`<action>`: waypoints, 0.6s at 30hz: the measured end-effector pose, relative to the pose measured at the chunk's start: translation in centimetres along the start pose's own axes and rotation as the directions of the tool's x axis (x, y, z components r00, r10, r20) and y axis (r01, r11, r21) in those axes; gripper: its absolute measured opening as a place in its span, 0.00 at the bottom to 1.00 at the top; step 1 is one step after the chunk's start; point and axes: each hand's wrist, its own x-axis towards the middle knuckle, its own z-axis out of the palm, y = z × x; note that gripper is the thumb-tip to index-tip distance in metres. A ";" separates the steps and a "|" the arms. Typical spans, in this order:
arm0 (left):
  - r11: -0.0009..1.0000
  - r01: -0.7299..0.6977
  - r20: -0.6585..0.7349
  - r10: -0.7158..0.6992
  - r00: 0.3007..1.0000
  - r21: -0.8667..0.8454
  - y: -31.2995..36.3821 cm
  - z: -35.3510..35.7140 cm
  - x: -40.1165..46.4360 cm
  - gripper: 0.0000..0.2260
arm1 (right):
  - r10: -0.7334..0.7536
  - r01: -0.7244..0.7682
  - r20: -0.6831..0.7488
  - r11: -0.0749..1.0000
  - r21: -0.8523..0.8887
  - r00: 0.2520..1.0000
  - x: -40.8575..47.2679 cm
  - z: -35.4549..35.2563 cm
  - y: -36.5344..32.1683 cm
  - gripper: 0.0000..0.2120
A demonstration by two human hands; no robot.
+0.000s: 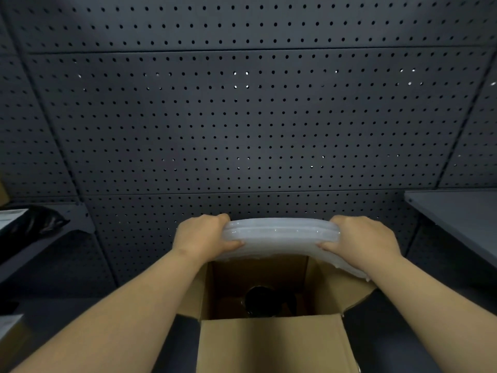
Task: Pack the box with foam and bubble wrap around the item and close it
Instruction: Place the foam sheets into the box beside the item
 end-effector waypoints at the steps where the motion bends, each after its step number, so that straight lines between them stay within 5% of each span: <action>1: 1.000 0.008 0.000 -0.008 1.000 -0.015 0.2 0.1 0.0 0.26 | 0.045 -0.045 0.008 0.999 0.030 0.999 0.2 0.0 -0.2 0.21; 7: 0.996 0.034 0.027 -0.031 0.999 -0.083 1.3 0.8 0.2 0.24 | 0.245 -0.254 0.067 0.927 0.275 0.967 0.6 0.9 -0.8 0.17; 18: 0.991 0.012 0.112 0.002 0.994 -0.130 1.3 2.7 1.1 0.24 | 0.358 -0.399 0.180 0.782 0.479 0.916 0.6 3.5 -2.6 0.21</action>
